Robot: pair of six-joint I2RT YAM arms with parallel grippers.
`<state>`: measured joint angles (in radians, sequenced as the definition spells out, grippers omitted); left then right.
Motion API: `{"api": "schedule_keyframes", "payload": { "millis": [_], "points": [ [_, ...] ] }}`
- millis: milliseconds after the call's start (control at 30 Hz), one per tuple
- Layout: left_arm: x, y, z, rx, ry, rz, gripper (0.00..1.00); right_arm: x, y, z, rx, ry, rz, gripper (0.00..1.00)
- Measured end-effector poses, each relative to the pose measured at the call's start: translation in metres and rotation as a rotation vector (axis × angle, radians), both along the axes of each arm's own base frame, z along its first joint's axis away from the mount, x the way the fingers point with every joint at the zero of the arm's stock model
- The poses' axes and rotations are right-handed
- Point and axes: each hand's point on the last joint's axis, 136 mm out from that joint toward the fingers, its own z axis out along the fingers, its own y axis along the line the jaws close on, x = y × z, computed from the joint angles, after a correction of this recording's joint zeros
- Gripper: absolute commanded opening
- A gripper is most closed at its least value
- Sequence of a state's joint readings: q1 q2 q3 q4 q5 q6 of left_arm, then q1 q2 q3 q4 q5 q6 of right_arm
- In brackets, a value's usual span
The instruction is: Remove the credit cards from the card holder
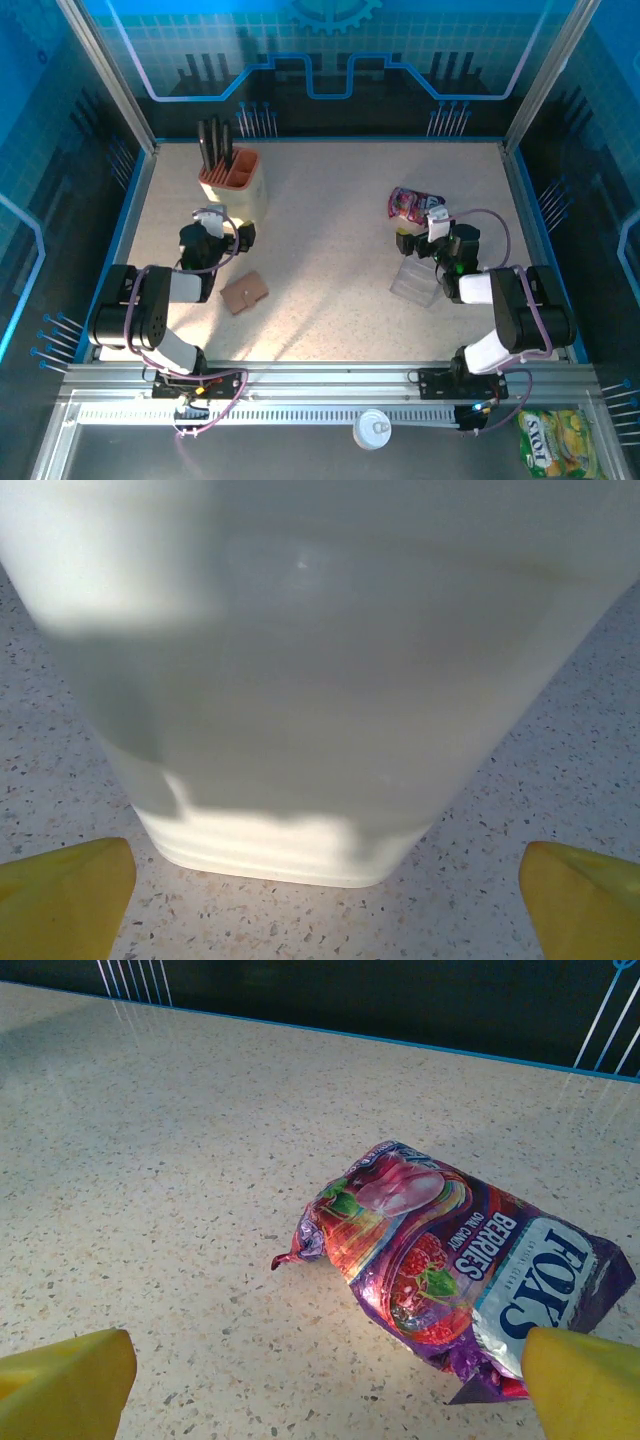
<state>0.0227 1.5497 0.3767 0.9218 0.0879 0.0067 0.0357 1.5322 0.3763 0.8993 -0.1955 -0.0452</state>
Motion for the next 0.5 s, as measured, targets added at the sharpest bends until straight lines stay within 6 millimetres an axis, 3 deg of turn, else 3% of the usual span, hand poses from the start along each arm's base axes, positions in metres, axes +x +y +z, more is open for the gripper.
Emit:
{"api": "schedule_keyframes", "payload": {
  "millis": [500],
  "points": [
    [-0.0001, -0.0012, 0.0002, -0.002, 0.0, -0.007, 0.99, 0.0, 0.0001, 0.0001, 0.0, 0.0, 0.0, 1.0]
  ]
}}
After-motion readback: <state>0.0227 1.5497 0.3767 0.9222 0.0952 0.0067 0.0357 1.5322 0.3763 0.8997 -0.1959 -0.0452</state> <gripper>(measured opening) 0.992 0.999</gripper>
